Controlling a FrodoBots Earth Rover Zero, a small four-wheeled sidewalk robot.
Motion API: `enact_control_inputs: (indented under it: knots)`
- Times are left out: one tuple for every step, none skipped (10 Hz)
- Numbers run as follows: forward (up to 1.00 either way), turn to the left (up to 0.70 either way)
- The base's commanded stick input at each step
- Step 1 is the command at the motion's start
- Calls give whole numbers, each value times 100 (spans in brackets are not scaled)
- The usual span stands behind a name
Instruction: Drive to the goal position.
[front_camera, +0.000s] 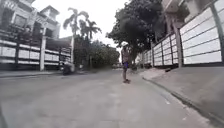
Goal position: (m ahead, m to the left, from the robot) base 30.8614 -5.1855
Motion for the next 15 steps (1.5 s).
enact_control_inputs:
  knots:
    - [50, 0]
    - [50, 0]
    - [50, 0]
    - [50, 0]
    - [50, 0]
    - [50, 0]
    - [50, 0]
    - [50, 0]
    - [50, 0]
    - [50, 0]
    - [50, 0]
    - [50, 0]
    - [50, 0]
    - [50, 0]
    - [50, 0]
